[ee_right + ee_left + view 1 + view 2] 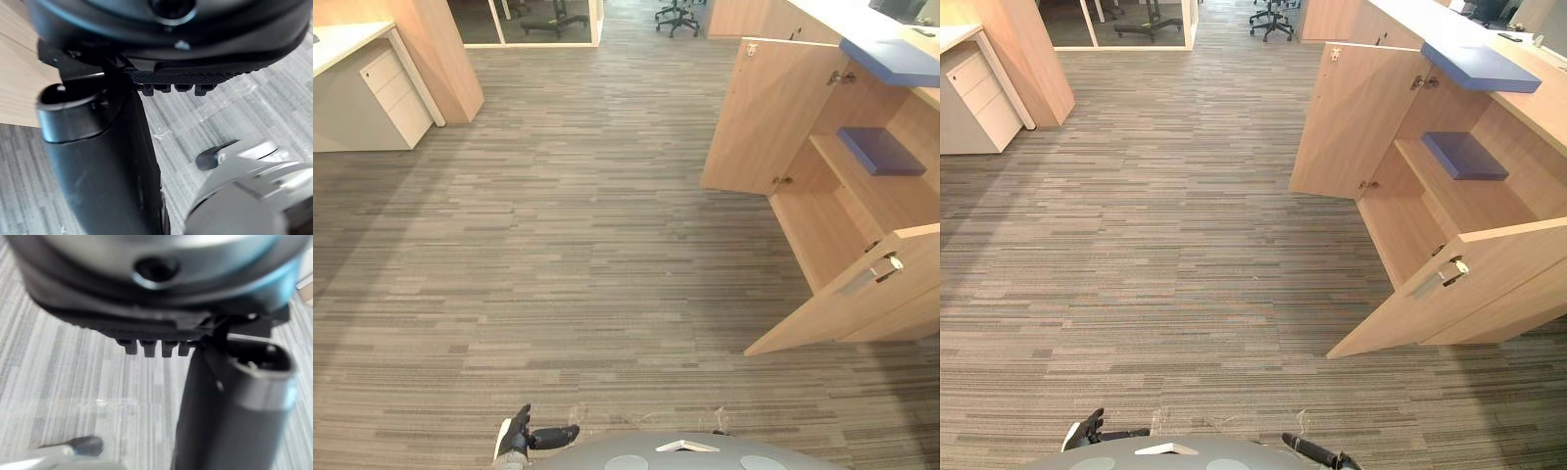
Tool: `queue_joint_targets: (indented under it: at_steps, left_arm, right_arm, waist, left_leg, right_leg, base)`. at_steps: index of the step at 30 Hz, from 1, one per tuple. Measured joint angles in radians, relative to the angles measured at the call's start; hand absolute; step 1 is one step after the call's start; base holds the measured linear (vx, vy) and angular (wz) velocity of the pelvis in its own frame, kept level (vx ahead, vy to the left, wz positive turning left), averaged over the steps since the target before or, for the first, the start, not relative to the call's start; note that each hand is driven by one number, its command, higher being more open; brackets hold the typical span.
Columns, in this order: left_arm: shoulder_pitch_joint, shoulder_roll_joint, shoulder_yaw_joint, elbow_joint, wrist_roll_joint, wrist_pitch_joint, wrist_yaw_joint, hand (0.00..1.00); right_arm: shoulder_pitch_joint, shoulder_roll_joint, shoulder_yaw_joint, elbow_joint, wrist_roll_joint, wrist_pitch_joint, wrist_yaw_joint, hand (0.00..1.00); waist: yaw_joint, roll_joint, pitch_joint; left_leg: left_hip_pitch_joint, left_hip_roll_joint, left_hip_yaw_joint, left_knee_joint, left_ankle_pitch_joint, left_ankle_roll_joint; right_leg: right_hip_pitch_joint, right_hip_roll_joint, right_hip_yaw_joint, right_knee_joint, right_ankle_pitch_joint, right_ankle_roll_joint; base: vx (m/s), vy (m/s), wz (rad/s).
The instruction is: Walk over to the cabinet, pick up the folder, carry it to the office cabinet, place the folder inside the office cabinet, then close the office cabinet door
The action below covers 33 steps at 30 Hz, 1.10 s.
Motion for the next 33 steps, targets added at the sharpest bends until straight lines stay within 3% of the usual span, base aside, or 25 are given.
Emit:
queue_joint_targets:
  at_steps: [8, 13, 25, 30, 33]
  left_arm:
    - [0.029, -0.023, -0.01, -0.105, -0.089, 0.006, -0.066, 1.0]
    - [0.078, -0.053, -0.034, -0.207, -0.153, 0.001, -0.072, 1.0]
    - [0.08, -0.074, -0.035, -0.229, -0.155, 0.002, -0.074, 1.0]
    - [0.083, -0.084, -0.029, -0.229, -0.164, 0.002, -0.071, 1.0]
    - [0.108, -0.094, -0.026, -0.259, -0.171, 0.003, -0.059, 1.0]
  right_arm:
    - [-0.058, 0.03, -0.031, 0.004, -0.002, 0.001, -0.001, 1.0]
    - [-0.061, 0.033, -0.034, 0.003, 0.003, 0.001, -0.006, 1.0]
    - [-0.063, 0.056, -0.025, -0.019, 0.009, 0.012, -0.019, 1.0]
    - [0.028, 0.072, 0.17, -0.208, 0.005, 0.017, -0.036, 1.0]
    - [0.169, 0.089, 0.359, -0.479, -0.025, 0.021, -0.041, 1.0]
  waist:
    - [0.005, 0.012, 0.02]
    - [0.013, 0.008, 0.022]
    - [0.022, -0.005, 0.018]
    - [0.021, -0.01, 0.012]
    - [0.018, -0.012, 0.013]
  left_leg:
    - [0.016, -0.007, -0.002, -0.009, 0.0, 0.0]
    - [0.032, -0.011, -0.01, -0.05, 0.026, 0.005]
    - [0.053, -0.012, -0.017, -0.068, 0.034, 0.007]
    - [0.051, -0.008, 0.008, -0.069, 0.031, 0.004]
    - [0.049, -0.004, 0.029, -0.068, 0.026, -0.004]
  right_leg:
    - [0.02, -0.006, -0.004, -0.013, -0.001, 0.002]
    - [0.02, -0.01, -0.016, -0.015, -0.001, 0.002]
    - [0.045, -0.01, -0.026, -0.03, 0.0, 0.005]
    - [0.032, -0.006, -0.002, -0.03, 0.001, 0.005]
    - [0.025, -0.002, 0.014, -0.029, 0.003, 0.006]
  base:
    - [-0.01, -0.002, 0.0]
    - [-0.03, -0.013, 0.06]
    - [-0.02, -0.012, 0.02]
    - [-0.05, -0.024, -0.13]
    - [-0.02, -0.028, -0.2]
